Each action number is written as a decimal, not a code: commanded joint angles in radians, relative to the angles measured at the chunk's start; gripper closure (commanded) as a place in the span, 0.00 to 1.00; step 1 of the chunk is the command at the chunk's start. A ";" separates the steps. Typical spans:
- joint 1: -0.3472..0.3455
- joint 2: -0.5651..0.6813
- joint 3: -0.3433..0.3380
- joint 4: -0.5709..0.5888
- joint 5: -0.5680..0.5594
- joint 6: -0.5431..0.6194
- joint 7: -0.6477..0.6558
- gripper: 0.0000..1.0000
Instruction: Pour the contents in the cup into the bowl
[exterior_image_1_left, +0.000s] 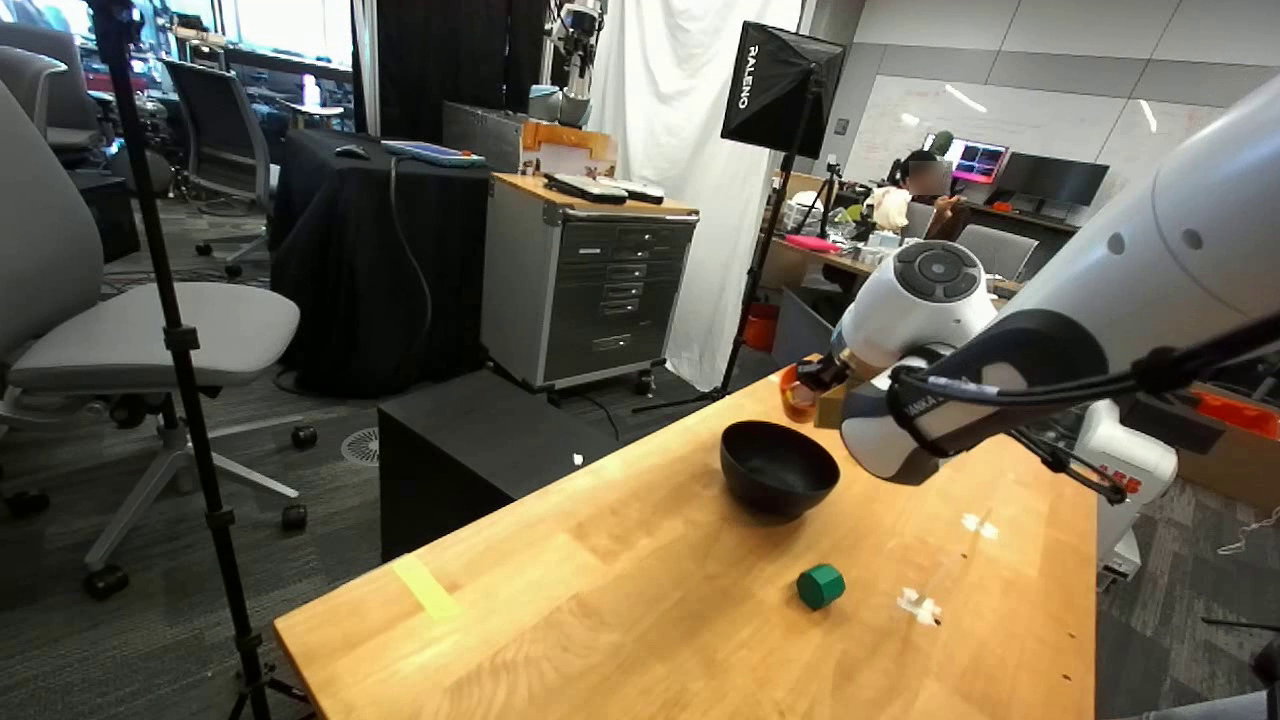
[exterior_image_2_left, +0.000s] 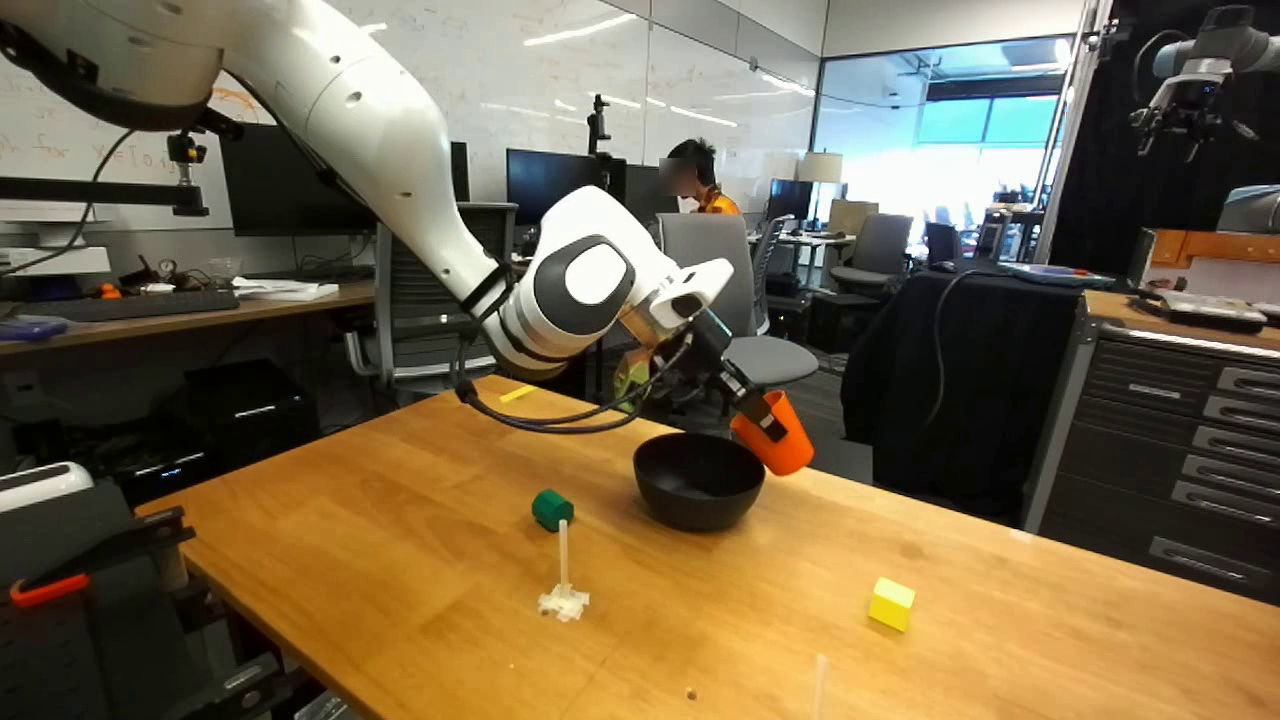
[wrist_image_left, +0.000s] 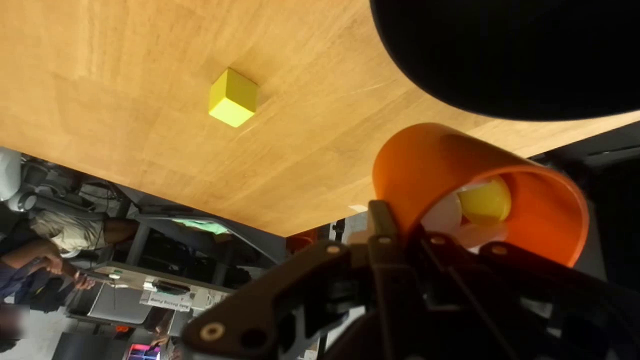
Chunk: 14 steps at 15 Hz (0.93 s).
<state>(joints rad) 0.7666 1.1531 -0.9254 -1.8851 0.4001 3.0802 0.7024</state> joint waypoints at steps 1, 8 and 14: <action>0.079 0.129 -0.086 0.029 -0.014 -0.025 0.101 0.95; 0.184 0.303 -0.165 0.023 -0.009 -0.030 0.205 0.95; 0.279 0.342 -0.248 -0.084 -0.178 0.012 0.410 0.95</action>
<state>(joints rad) 0.9834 1.4962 -1.1024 -1.8831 0.3979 3.0701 0.9394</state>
